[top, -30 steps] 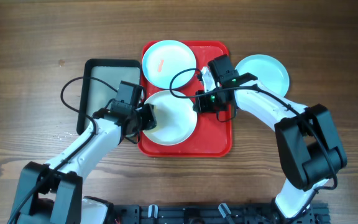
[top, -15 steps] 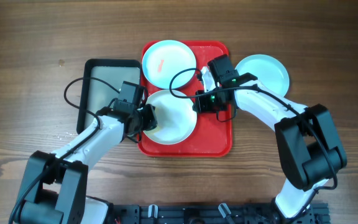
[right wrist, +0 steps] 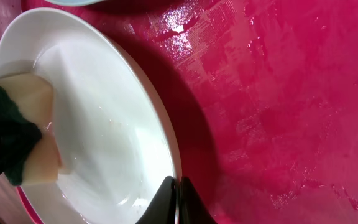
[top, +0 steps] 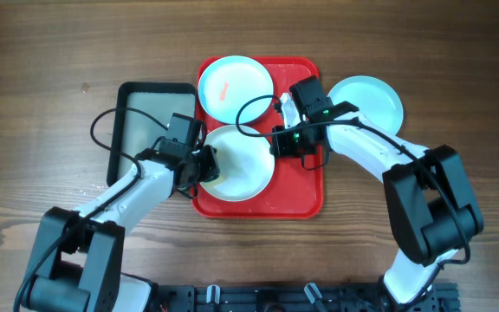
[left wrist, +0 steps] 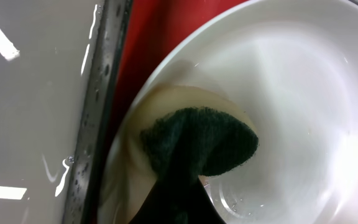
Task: Clean dirty plates on tray and stack at the side
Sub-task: 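Keep scrubbing the white plate with the left gripper's sponge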
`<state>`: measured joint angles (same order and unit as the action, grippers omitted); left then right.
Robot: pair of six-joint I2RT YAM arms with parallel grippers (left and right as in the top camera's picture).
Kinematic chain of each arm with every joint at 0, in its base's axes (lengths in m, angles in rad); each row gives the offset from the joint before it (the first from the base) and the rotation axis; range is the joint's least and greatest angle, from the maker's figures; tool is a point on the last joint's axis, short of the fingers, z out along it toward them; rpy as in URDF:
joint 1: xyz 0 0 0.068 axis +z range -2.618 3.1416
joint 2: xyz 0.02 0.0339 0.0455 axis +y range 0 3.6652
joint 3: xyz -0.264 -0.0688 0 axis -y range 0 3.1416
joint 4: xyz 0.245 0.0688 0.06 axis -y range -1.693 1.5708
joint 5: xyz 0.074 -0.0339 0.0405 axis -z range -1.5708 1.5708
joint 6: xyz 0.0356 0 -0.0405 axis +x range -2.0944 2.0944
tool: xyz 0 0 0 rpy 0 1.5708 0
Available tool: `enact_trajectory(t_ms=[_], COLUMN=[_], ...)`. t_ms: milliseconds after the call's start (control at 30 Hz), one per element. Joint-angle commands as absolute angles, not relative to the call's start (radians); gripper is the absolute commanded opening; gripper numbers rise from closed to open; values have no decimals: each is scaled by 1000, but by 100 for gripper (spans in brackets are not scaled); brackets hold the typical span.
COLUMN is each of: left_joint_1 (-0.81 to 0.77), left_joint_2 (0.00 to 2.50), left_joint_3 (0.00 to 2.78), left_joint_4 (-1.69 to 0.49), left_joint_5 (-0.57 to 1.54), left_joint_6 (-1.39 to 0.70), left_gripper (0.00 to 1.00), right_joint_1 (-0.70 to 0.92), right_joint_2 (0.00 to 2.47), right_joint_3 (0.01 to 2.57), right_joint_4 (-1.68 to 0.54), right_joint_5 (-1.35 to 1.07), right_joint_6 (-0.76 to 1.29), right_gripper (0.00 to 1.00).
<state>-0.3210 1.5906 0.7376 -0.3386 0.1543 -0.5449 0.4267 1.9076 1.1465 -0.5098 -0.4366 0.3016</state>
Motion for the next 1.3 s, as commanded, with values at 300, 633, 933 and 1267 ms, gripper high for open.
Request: enact_trajectory(t_ms=[300,633,933,1267], left_joint_1=[-382,-382,-383,-420], left_joint_2=[1710,1715,1715,1715], left_joint_3=[733,733,733,733], left_joint_4=[-297,-249,-250,-231], left_joint_5=[140,283,363,360], left_joint_6=[-559,-559,-559,-559], left_gripper=[4,4,4,4], right_joint_1=[426,429,429,429], right_joint_2=[1940,1940,1940,1940], right_joint_3=[1136,1136,1136,1136], right_joint_4=[-513,-498,-494,-490], right_joint_5=[-426,-431,-442,-443], right_joint_6=[300,318,318,318], right_gripper=[4,4,4,4])
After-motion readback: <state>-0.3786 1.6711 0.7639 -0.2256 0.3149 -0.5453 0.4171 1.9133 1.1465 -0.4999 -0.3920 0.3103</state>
